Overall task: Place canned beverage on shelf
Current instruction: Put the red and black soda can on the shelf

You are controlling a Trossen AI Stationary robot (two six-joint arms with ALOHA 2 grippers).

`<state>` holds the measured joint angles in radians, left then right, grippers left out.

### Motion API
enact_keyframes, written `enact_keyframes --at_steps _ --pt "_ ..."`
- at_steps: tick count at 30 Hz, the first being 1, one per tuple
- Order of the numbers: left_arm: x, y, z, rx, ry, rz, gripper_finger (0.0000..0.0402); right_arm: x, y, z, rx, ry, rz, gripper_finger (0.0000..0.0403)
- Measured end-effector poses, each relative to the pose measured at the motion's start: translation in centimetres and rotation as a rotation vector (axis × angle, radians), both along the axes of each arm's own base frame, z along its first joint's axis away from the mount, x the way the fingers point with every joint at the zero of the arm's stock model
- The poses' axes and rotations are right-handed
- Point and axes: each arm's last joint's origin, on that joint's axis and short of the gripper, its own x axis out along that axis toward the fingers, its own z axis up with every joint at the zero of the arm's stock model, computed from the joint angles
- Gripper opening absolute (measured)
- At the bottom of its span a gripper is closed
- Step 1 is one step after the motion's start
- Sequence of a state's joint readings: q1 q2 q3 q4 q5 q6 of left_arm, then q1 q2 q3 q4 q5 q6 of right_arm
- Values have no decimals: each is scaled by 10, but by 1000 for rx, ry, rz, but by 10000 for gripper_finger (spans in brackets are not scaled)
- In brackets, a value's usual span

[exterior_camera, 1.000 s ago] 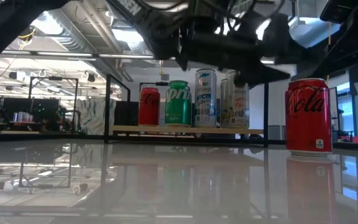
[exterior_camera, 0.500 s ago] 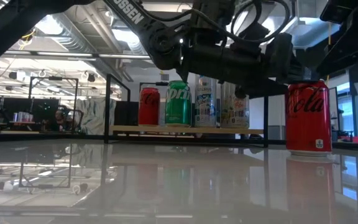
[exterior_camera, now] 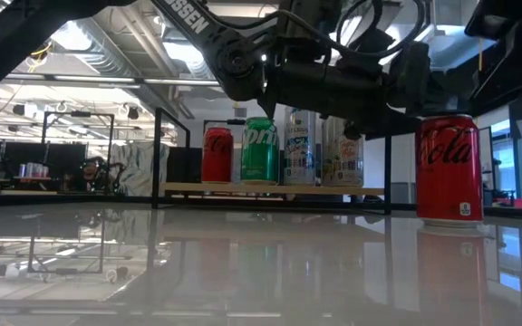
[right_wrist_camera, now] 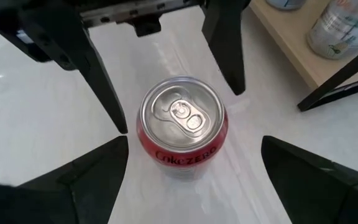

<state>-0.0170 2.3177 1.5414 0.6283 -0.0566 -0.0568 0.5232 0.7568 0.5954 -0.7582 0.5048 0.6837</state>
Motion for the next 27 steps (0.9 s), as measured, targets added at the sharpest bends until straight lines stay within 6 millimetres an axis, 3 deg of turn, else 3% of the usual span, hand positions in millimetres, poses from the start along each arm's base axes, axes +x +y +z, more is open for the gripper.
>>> enact_keyframes --at_steps 9,19,27 --pt "0 -1 -1 7 7 -3 397 1 1 -1 -4 10 -2 363" --pt "0 -9 -1 1 9 35 391 1 1 -1 -4 10 -3 363" --pt "-1 4 -3 -16 35 31 390 1 1 -1 -6 10 -2 363"
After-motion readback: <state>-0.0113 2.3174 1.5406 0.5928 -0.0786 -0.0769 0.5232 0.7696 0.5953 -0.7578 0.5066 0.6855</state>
